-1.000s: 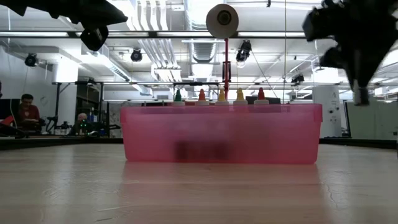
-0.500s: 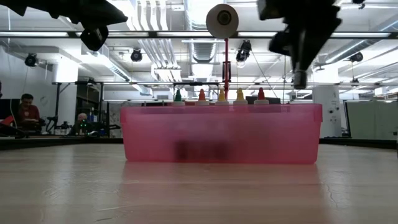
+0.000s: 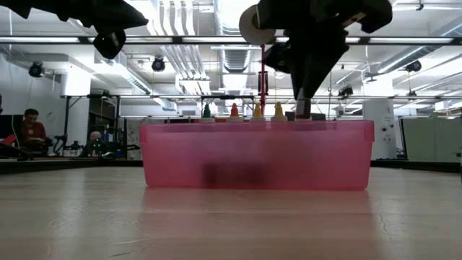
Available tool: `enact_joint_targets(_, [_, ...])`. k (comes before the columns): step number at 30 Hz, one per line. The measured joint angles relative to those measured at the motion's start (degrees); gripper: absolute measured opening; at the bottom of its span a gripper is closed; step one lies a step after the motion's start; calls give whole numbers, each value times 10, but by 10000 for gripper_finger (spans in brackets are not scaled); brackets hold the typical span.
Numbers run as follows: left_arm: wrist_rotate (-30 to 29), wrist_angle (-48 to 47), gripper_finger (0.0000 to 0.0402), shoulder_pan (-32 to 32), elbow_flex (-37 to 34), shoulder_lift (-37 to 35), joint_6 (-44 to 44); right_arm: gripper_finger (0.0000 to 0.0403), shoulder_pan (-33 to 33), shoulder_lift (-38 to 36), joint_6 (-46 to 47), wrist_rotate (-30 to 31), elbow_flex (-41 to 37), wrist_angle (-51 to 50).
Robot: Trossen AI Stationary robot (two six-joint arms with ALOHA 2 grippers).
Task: Pick & Place food coloring
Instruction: Put the small red food coloring bottle into the red bin
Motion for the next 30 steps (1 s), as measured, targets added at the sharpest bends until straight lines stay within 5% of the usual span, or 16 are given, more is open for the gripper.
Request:
enact_joint_targets(14, [0,0,0,0,0,0,2,63,-8,70,-78,0,26,3])
enact_joint_targets(30, [0,1,0,0,0,0,17,63,-7,75,-412,-2,26,48])
